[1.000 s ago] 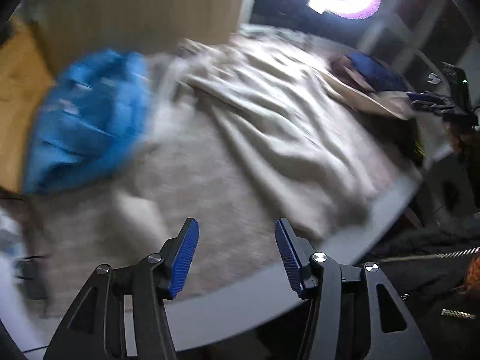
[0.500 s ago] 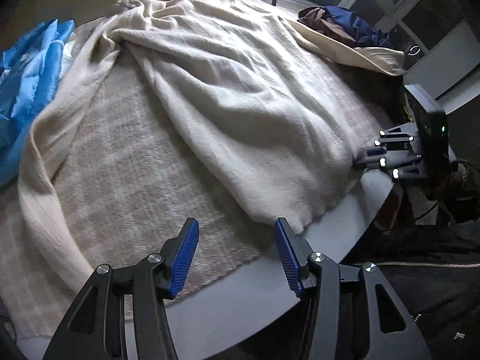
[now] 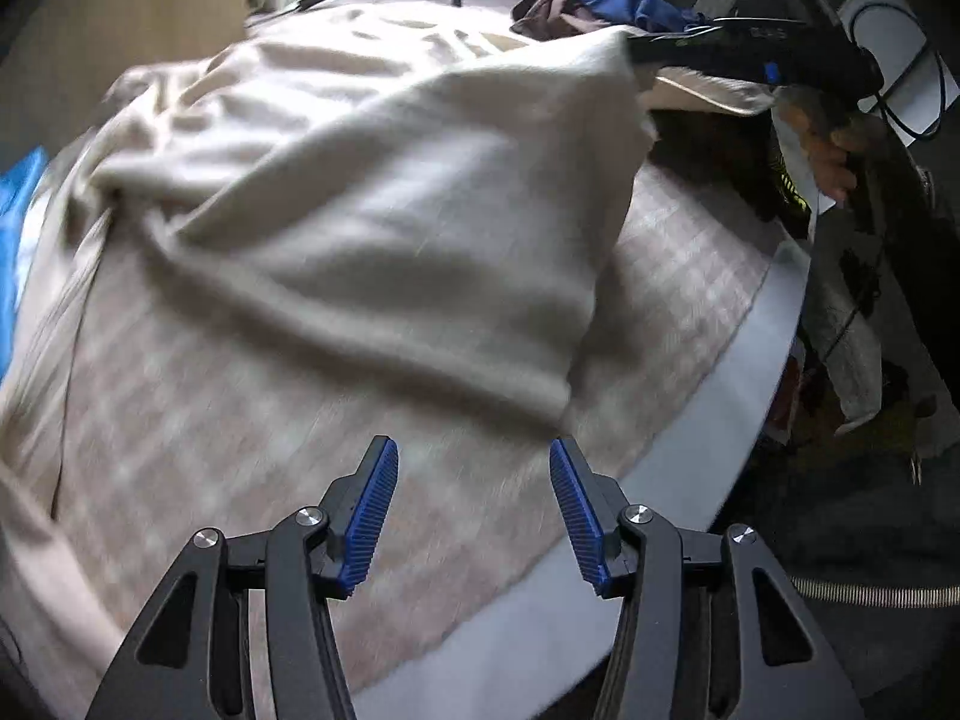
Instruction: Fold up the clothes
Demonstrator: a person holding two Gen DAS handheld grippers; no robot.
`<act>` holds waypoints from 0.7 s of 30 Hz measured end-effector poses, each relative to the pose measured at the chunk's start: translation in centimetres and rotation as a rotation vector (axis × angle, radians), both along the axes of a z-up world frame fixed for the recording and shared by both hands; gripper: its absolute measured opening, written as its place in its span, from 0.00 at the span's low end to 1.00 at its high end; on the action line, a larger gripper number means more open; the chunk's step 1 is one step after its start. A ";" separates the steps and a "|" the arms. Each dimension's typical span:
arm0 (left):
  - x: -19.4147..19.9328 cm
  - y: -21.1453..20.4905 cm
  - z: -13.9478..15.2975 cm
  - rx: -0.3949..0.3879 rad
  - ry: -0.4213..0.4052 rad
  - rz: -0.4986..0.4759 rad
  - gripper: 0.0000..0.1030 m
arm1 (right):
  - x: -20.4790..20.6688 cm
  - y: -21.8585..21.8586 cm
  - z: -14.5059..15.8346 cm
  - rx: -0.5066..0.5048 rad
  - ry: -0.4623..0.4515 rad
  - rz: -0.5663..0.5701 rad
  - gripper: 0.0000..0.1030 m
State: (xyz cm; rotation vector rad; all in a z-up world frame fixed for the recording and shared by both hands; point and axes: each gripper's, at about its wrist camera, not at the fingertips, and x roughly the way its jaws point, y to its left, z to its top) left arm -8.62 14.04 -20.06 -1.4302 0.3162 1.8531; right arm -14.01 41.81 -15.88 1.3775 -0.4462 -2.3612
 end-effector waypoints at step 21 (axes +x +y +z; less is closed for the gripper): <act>-1.9 4.5 -2.0 -0.069 -0.054 0.114 0.05 | -0.9 0.0 -0.2 0.032 0.005 0.070 0.10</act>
